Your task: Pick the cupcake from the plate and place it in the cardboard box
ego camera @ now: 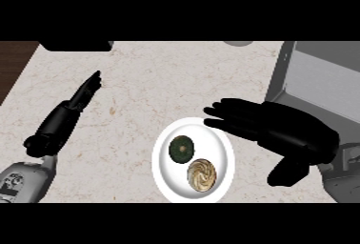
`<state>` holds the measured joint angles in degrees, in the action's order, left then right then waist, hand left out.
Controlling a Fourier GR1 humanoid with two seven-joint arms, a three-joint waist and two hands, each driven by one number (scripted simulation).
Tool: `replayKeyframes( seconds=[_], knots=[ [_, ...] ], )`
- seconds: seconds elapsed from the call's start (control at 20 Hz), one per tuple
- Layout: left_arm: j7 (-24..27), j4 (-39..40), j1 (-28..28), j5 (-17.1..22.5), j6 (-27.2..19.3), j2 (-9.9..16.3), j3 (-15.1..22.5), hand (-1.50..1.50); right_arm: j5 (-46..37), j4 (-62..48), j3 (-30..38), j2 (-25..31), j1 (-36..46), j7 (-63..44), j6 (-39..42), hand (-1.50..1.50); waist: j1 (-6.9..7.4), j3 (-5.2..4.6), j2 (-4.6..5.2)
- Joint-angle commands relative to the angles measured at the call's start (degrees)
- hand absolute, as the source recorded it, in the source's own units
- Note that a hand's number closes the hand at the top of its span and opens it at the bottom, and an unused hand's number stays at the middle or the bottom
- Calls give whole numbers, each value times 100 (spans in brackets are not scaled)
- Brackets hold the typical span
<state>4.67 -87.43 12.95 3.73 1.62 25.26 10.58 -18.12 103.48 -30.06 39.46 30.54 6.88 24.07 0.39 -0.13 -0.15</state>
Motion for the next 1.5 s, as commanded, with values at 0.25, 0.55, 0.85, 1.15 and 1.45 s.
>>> replayKeyframes(
  seconds=[0.25,0.55,0.85,1.15,1.45],
  knots=[
    [33,33,-4,-75,138,33,-179,0,-1152,857,-1376,-707,372,-2072,1105,-150,-37,4,-2],
    [-3,-22,-77,-173,206,-118,-177,0,-1515,1287,-2071,-1768,-31,-3721,1735,-150,-57,7,-9],
    [-267,-414,-213,-303,348,-282,-281,0,-1537,1207,-1527,-1886,-344,-3701,2519,-150,-30,12,6],
    [-357,-124,98,-421,493,-429,-466,0,-2346,771,-1650,-2337,-209,-3585,2450,-150,-30,13,12],
    [-87,-107,-122,-452,697,-525,-730,0,-3256,553,-1949,-2273,-754,-3042,1775,-150,-26,14,12]
  ],
)
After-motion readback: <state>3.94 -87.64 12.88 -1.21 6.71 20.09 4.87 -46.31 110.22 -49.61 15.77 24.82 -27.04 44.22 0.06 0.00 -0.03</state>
